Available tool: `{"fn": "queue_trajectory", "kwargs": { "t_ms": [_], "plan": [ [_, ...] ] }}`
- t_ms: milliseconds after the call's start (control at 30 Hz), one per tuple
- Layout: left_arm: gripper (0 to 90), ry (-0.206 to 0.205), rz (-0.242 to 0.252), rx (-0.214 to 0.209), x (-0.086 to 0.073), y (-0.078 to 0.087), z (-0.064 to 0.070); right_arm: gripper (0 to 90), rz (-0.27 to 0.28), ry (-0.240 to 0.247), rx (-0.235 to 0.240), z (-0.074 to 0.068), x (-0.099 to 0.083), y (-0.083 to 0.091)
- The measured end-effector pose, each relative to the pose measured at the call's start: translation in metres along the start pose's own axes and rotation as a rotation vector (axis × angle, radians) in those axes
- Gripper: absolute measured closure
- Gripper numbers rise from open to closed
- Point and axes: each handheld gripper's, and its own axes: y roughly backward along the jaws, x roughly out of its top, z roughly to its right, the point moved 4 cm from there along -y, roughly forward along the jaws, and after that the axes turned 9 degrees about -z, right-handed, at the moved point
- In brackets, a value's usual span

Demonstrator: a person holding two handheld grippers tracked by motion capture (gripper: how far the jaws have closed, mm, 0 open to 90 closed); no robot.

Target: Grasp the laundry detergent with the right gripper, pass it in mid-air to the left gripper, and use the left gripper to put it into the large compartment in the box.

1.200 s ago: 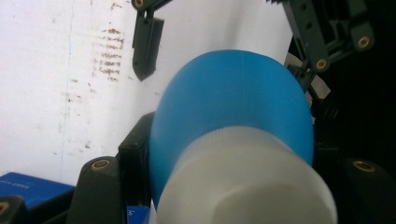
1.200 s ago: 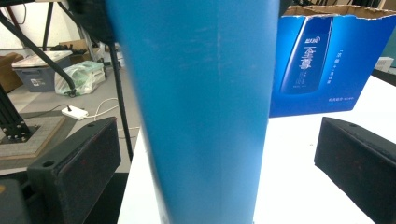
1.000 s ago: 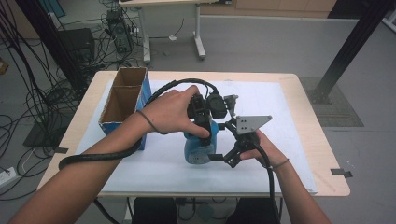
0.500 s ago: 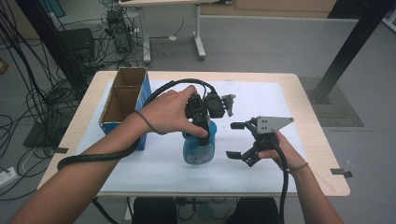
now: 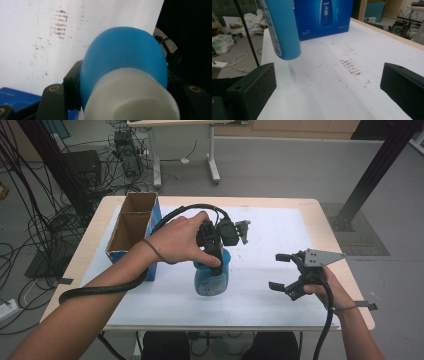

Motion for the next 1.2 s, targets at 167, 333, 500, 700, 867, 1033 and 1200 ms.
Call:
{"fn": "queue_trajectory", "kwargs": {
  "t_ms": [167,333,500,700,867,1033,1200],
  "plan": [
    [37.4,0.004,-0.006,0.002,0.002,0.000,0.000,0.3,0.008,-0.027,-0.033,0.000,-0.012,0.011],
    [37.4,0.016,-0.010,0.001,0.002,-0.001,0.000,0.3,0.006,-0.040,-0.051,0.000,-0.017,0.016],
    [37.3,0.035,0.002,-0.009,0.000,-0.001,-0.002,0.3,0.011,-0.049,-0.062,0.000,-0.020,0.017],
    [37.3,0.057,0.010,-0.001,0.001,-0.001,0.000,0.3,0.024,-0.054,-0.080,0.001,-0.023,0.021],
    [37.4,0.093,0.017,-0.009,0.001,-0.004,-0.002,0.4,0.028,-0.062,-0.088,0.001,-0.025,0.021],
    [37.4,0.172,0.012,-0.008,0.004,-0.003,-0.004,0.3,0.043,-0.064,-0.087,0.003,-0.027,0.022],
    [37.4,0.262,0.011,-0.004,0.004,-0.003,-0.010,0.3,0.050,-0.075,-0.090,0.005,-0.030,0.019]
  ]
}}
